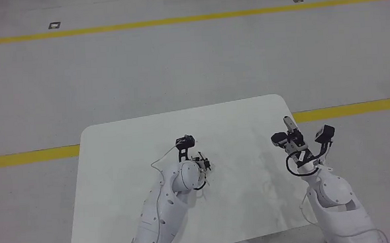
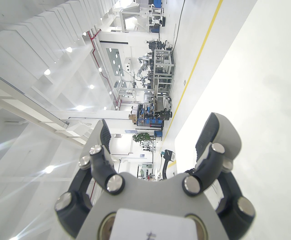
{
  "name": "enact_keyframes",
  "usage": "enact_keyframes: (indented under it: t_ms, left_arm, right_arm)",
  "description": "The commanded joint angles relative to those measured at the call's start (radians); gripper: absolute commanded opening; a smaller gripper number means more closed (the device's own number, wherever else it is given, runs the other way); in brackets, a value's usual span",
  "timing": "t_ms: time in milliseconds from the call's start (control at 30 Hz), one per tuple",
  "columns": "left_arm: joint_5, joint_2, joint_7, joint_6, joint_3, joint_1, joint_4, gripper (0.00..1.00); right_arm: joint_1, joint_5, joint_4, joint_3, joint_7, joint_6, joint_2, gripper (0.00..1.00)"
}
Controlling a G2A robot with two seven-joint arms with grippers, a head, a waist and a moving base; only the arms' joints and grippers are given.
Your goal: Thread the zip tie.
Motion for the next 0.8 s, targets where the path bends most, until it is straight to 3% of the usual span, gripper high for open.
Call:
enact_keyframes:
  t_ms: [0,267,767]
  left_arm:
    - [-0.002,-0.001,0.000,0.000,-0.002,-0.001,0.002,0.16]
    - [0.008,-0.002,-0.003,0.000,-0.003,-0.002,0.001,0.08]
    - [-0.008,-0.002,-0.005,0.000,-0.005,-0.002,-0.003,0.12]
  right_arm:
    - [0.000,0.000,0.000,0.000,0.000,0.000,0.000,1.00]
    - [0.000,0.000,0.000,0.000,0.000,0.000,0.000,1.00]
    - [0.000,0.000,0.000,0.000,0.000,0.000,0.000,1.00]
